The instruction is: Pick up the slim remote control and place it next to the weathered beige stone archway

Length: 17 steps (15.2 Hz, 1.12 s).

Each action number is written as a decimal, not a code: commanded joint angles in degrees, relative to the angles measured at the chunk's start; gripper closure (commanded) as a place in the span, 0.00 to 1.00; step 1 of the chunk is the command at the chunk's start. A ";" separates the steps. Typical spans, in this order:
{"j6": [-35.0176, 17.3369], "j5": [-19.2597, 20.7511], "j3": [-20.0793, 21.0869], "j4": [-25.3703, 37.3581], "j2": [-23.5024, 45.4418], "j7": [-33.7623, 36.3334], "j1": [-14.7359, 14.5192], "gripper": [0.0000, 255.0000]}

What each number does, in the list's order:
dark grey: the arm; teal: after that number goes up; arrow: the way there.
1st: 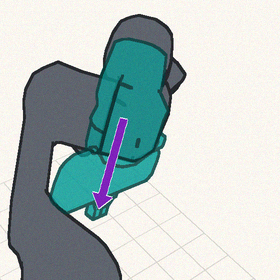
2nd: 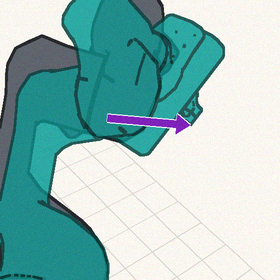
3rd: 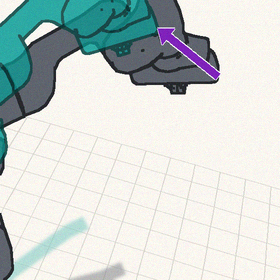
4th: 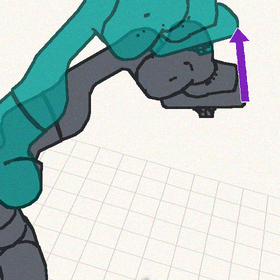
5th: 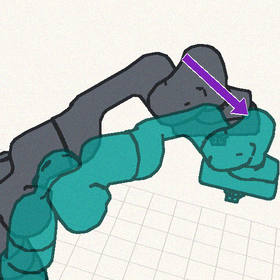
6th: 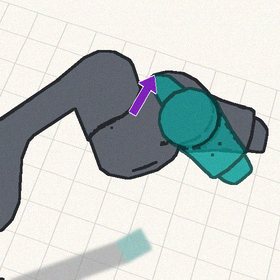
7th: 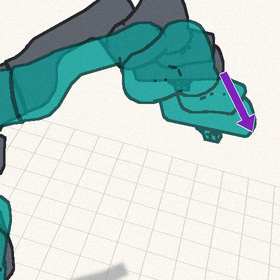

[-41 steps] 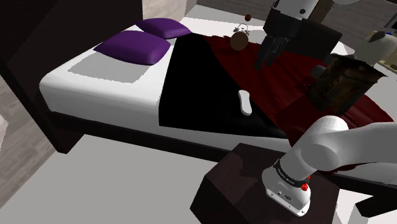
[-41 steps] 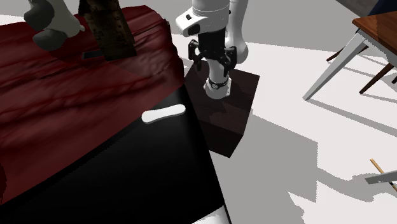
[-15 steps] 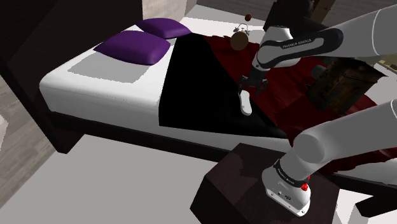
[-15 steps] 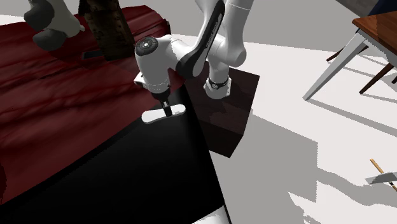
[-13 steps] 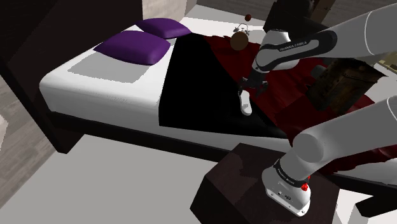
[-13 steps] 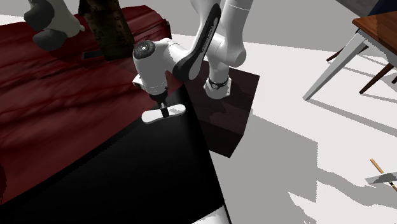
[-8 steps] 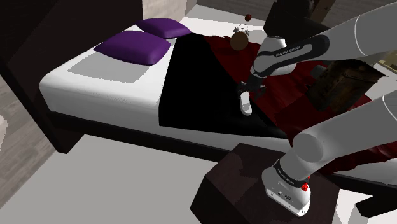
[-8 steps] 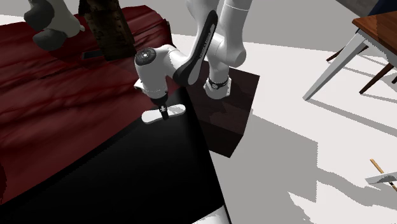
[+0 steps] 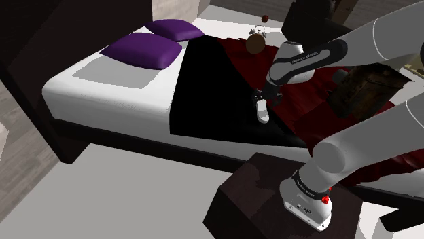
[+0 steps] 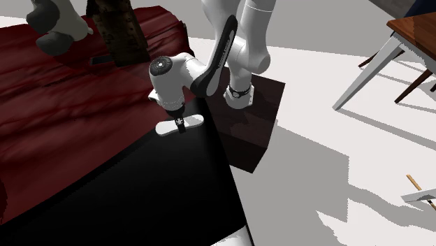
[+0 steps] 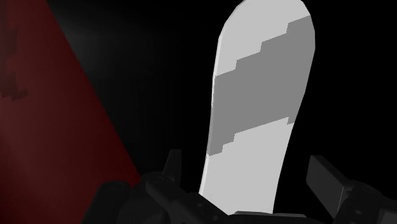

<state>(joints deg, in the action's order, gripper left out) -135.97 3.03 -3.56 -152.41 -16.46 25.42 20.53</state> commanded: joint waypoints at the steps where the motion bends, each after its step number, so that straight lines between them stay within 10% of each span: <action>1: 0.00 0.00 0.00 0.00 0.00 0.00 0.00 0.00; 2: 0.00 0.00 0.00 0.00 0.00 0.00 0.00 1.00; 17: 5.59 -0.05 0.12 2.12 -3.48 -0.06 -0.01 1.00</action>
<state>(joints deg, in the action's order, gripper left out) -131.27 2.95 -3.36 -150.62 -19.38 25.51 20.44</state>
